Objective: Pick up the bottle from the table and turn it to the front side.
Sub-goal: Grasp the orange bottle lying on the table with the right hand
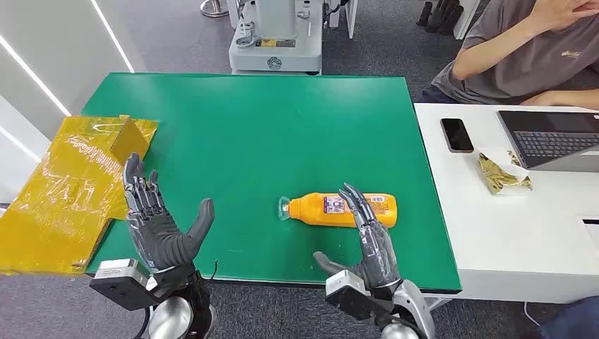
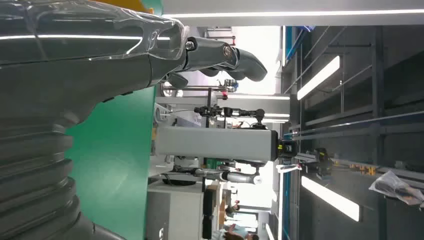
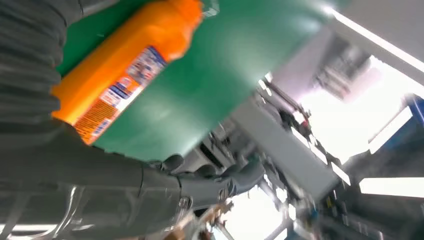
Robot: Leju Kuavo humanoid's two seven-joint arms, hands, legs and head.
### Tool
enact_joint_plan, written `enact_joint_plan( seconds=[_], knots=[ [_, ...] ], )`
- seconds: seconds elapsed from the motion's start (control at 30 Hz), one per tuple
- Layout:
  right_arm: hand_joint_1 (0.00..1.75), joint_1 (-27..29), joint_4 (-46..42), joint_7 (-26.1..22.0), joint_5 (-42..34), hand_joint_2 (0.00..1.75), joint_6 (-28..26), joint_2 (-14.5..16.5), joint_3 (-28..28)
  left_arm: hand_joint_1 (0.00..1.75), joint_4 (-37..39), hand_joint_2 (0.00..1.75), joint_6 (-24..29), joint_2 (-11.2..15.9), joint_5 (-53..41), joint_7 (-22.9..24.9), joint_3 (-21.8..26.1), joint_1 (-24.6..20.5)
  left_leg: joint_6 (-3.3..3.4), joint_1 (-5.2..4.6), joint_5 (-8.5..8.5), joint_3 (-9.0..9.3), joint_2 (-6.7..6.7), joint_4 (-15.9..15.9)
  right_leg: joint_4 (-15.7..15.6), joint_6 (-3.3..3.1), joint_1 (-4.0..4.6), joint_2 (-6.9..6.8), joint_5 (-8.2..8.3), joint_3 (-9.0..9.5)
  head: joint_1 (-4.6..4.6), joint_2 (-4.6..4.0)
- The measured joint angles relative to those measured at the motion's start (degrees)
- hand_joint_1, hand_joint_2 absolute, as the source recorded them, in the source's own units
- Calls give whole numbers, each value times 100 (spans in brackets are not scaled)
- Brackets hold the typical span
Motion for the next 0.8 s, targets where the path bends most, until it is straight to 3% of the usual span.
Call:
enact_joint_plan(
  seconds=[0.13,0.23,0.37,0.63,0.8],
  knots=[
    [0,-452,177,304,-23,175,847,-439,-132,0,0,175,-93,7,2,0,21,2,2,-1,2,0,5,2,0,3,-1,5,8,0,-1,0],
    [0,-1133,581,494,-141,175,1495,-796,-181,0,0,175,-176,9,-8,24,50,3,8,-2,6,-1,6,4,1,9,-2,6,14,0,0,0],
    [0,-2190,1301,686,-218,175,1953,-1107,-129,0,0,175,-250,15,-42,79,80,6,15,-2,13,1,6,6,2,10,-2,7,18,0,-1,0],
    [0,-3704,2498,1106,-689,175,2862,-1402,318,0,2,175,-362,29,-32,90,92,2,16,-2,16,-5,-2,7,4,10,-1,-1,17,-3,0,0],
    [0,-4588,3431,697,-855,175,3321,-1403,915,0,29,175,-472,31,-26,81,92,5,16,-2,16,-7,-5,7,4,12,-1,-4,17,-4,0,0]
  ],
)
